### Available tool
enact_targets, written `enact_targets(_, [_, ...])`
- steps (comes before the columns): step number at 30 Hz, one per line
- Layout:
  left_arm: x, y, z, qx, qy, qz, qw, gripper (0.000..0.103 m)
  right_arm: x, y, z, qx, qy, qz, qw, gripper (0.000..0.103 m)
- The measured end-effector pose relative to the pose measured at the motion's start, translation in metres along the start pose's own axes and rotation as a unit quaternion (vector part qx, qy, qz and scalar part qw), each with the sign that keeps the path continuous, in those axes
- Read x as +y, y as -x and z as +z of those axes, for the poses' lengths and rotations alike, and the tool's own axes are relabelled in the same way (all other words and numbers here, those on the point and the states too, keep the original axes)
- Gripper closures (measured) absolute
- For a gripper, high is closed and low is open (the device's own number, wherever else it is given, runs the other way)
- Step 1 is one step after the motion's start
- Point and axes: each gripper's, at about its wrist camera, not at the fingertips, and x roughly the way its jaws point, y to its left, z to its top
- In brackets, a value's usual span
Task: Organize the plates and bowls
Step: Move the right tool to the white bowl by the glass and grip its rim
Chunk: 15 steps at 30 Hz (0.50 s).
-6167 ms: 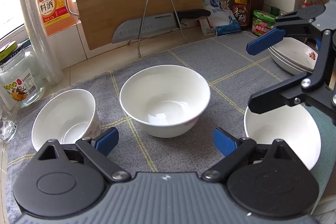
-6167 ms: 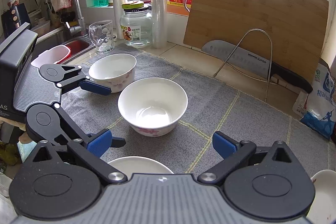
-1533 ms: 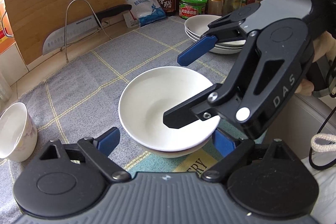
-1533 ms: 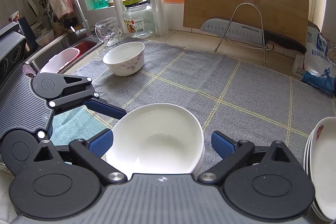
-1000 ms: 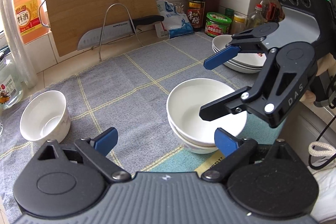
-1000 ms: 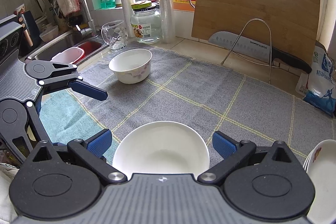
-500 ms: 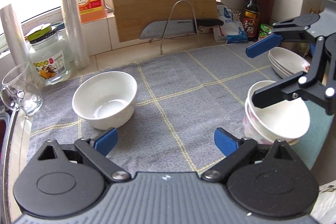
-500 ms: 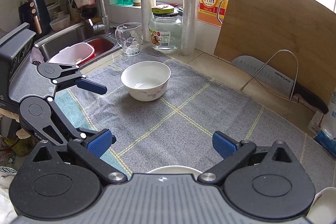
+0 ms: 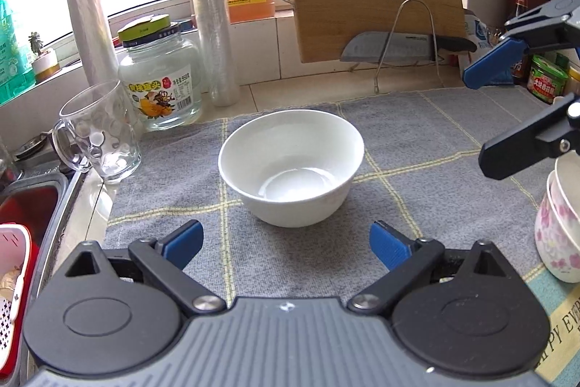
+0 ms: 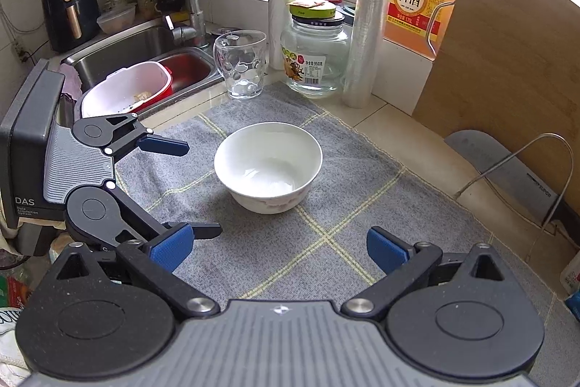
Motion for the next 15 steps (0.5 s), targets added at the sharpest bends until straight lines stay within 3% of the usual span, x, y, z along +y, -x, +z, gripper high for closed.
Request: enact_targets(15, [0.008,-0.029,0.006,-0.006,-0.001,-0.024,0.9997,0.006,-0.018,-0.067,0.046,0.040,-0.003,0.032,0.999,0.001])
